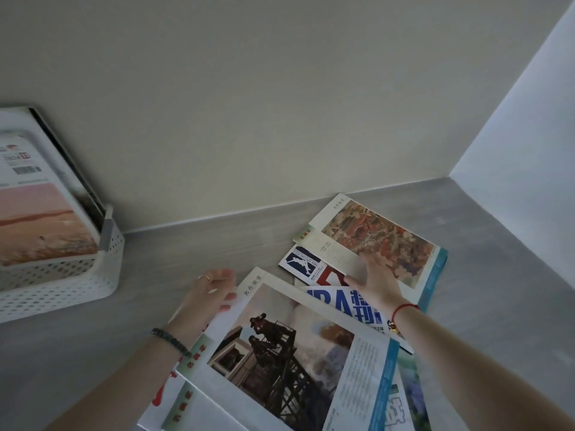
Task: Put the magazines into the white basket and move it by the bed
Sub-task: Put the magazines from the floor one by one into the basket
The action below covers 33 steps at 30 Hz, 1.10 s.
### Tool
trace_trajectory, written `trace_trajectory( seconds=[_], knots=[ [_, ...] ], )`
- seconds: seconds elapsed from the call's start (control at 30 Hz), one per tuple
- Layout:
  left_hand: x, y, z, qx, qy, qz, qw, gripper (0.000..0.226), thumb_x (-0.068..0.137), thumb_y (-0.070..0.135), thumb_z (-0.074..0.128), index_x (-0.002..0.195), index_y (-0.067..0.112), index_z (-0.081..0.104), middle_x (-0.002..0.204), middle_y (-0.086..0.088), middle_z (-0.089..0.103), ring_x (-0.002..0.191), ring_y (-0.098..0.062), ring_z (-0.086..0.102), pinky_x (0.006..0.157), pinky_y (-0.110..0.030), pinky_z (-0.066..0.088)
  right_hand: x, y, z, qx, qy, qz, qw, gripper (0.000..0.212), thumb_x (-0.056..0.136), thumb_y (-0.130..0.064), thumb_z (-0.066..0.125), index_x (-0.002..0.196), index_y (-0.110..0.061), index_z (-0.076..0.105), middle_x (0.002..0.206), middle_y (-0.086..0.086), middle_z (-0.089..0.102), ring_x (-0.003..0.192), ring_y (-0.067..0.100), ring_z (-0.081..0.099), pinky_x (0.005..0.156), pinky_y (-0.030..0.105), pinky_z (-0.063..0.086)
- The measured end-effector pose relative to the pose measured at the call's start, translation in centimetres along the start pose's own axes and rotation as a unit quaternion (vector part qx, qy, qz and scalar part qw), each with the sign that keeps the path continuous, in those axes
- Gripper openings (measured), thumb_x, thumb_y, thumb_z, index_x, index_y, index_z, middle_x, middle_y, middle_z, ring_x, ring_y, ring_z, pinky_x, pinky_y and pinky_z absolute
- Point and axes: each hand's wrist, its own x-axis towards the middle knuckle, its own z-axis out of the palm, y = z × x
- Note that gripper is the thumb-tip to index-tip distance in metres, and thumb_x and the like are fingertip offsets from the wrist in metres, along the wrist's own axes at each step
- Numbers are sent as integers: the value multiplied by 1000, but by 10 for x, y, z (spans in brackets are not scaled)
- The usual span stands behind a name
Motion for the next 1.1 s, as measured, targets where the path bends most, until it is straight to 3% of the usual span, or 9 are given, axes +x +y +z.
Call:
trace_trajectory(
  seconds=[0.1,0.2,0.3,0.43,0.53,0.7,0.87,0.97,1.1],
  knots=[
    [6,-5,0,1,-2,-9,1000,11,82,35,58,92,31,56,105,1,61,85,-13,66,66,-23,53,4,5,3,-120,9,-60,991,51,85,-45,50,124,-13,40,129,8,48,120,26,45,98,37,44],
    [9,-3,3,-5,-4,-9,1000,12,82,36,59,93,31,56,104,1,61,83,-12,66,65,-23,53,4,2,4,-226,0,-123,966,33,91,-32,45,117,-11,40,112,10,56,94,20,60,74,28,55],
    [9,5,8,-13,-3,-11,1000,22,82,32,59,102,23,57,101,3,62,84,-12,66,65,-23,52,8,-7,-14,-162,-16,-84,983,25,90,-17,47,113,-10,43,91,8,63,63,13,60,46,17,47],
    [1,25,15,-22,-31,-14,999,30,85,30,56,112,19,50,102,3,60,90,-13,61,70,-24,50,4,-27,-57,39,39,-86,995,19,93,-14,39,102,-14,56,89,4,61,57,7,52,36,11,38],
    [-8,40,17,-10,-61,-8,998,46,85,37,53,125,18,42,116,0,55,102,-16,56,82,-27,48,-5,-55,-96,204,51,-113,971,22,94,-19,38,81,-24,56,71,-6,55,58,5,53,41,10,41],
    [-28,65,3,-38,-112,71,991,59,74,59,43,124,27,47,128,3,53,113,-20,55,97,-40,46,-25,-109,-126,448,8,-168,878,26,93,-13,41,83,-24,63,81,0,64,72,11,59,70,25,48],
    [-42,81,-57,-204,-48,84,974,26,70,35,60,94,27,67,99,4,73,93,-19,68,76,-35,56,-37,-161,-109,412,54,-112,903,21,94,-18,40,82,-17,57,88,8,64,75,17,59,72,33,48],
    [-53,87,-109,-191,-12,98,977,15,77,32,58,87,30,69,94,3,74,88,-19,70,72,-34,56,-43,-199,-92,361,27,-130,923,11,90,-17,49,82,-19,56,84,0,65,73,9,61,61,23,48],
    [-68,97,-187,-90,81,161,980,13,82,27,58,90,33,65,97,9,72,82,-10,69,67,-26,56,-50,-267,-72,352,54,-167,920,12,85,-11,57,73,-14,57,82,16,69,65,19,62,62,25,51]
  ],
)
